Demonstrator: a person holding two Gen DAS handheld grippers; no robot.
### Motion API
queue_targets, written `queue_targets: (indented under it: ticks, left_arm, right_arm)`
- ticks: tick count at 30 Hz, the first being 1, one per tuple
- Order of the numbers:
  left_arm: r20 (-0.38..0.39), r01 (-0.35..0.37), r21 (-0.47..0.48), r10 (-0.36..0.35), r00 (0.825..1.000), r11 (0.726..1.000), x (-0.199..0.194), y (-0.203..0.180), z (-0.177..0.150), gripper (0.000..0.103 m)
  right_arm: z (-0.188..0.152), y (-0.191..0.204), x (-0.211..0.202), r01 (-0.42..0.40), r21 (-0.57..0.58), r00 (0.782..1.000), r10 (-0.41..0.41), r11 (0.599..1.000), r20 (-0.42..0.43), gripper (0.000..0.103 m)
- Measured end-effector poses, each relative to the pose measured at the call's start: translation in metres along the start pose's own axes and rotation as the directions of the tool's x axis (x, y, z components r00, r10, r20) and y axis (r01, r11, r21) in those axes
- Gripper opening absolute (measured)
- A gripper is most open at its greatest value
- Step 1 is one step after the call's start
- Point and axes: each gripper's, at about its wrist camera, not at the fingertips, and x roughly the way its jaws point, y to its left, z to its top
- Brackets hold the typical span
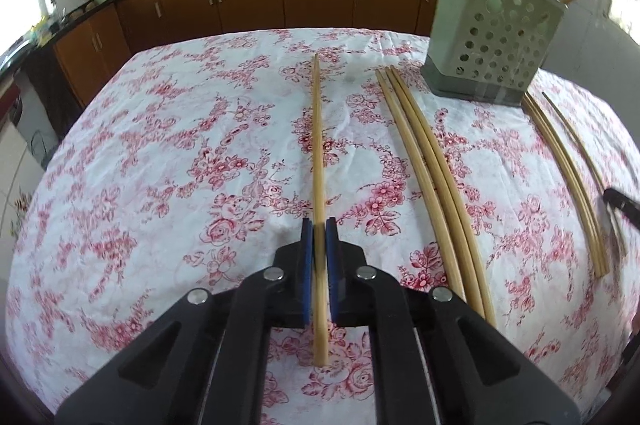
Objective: Organize utensils
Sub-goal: 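Grasp one chopstick with the right tool while the left tool grasps another, then lift both chopsticks and carry them above the green holder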
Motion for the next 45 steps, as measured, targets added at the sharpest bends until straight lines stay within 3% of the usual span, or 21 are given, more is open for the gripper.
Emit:
queue_targets:
  ticks: [5, 8, 13, 19, 22, 28, 29, 32, 35, 38, 40, 43, 45]
  left_arm:
    - [0.093, 0.065, -0.042, -0.061, 0.994, 0.997, -0.031, 0.011, 0.016, 0.008]
    - [0.185, 0.111, -0.073, -0.096, 0.978, 0.991, -0.062, 0.017, 0.035, 0.008]
    - [0.294, 0.146, -0.079, -0.117, 0.949, 0.986, -0.099, 0.020, 0.063, 0.008]
    - [0.338, 0.145, -0.032, -0.126, 0.933, 0.989, -0.128, 0.014, 0.085, 0.008]
    - [0.377, 0.152, 0.002, -0.141, 0.915, 0.988, -0.151, 0.010, 0.092, 0.008]
    - [0.460, 0.176, 0.058, -0.183, 0.869, 0.983, -0.198, -0.005, 0.114, 0.008]
    - [0.473, 0.185, 0.068, -0.195, 0.859, 0.980, -0.205, -0.009, 0.117, 0.008]
    - [0.517, 0.217, 0.083, -0.228, 0.825, 0.973, -0.222, -0.022, 0.127, 0.008]
    - [0.566, 0.236, 0.080, -0.239, 0.789, 0.968, -0.232, -0.032, 0.136, 0.008]
    - [0.601, 0.273, 0.070, -0.259, 0.756, 0.959, -0.230, -0.045, 0.153, 0.008]
    - [0.604, 0.281, 0.063, -0.260, 0.754, 0.958, -0.223, -0.051, 0.161, 0.008]
    - [0.619, 0.299, 0.030, -0.252, 0.743, 0.954, -0.211, -0.054, 0.172, 0.008]
    - [0.645, 0.307, 0.006, -0.238, 0.726, 0.952, -0.208, -0.054, 0.179, 0.008]
  right_arm:
    - [0.021, 0.000, -0.047, -0.008, -0.014, 0.988, 0.010, 1.000, 0.156, 0.008]
    - [0.038, 0.001, -0.074, -0.013, -0.018, 0.970, 0.017, 1.000, 0.244, 0.008]
    - [0.058, 0.002, -0.095, -0.025, -0.009, 0.947, 0.027, 1.000, 0.320, 0.008]
    - [0.073, 0.006, -0.116, -0.067, -0.002, 0.921, 0.063, 0.998, 0.384, 0.008]
    - [0.087, 0.009, -0.139, -0.123, -0.013, 0.891, 0.116, 0.992, 0.438, 0.008]
    - [0.114, 0.031, -0.186, -0.222, -0.077, 0.799, 0.226, 0.972, 0.557, 0.008]
    - [0.118, 0.036, -0.193, -0.234, -0.090, 0.775, 0.241, 0.968, 0.584, 0.008]
    - [0.127, 0.046, -0.199, -0.229, -0.109, 0.732, 0.245, 0.967, 0.636, 0.008]
    - [0.139, 0.057, -0.192, -0.220, -0.118, 0.708, 0.242, 0.968, 0.664, 0.008]
    - [0.147, 0.062, -0.180, -0.207, -0.119, 0.697, 0.232, 0.971, 0.678, 0.008]
    - [0.150, 0.065, -0.170, -0.199, -0.119, 0.700, 0.226, 0.973, 0.677, 0.008]
    - [0.154, 0.065, -0.152, -0.208, -0.105, 0.726, 0.226, 0.972, 0.650, 0.008]
    - [0.156, 0.064, -0.140, -0.209, -0.096, 0.743, 0.222, 0.973, 0.631, 0.008]
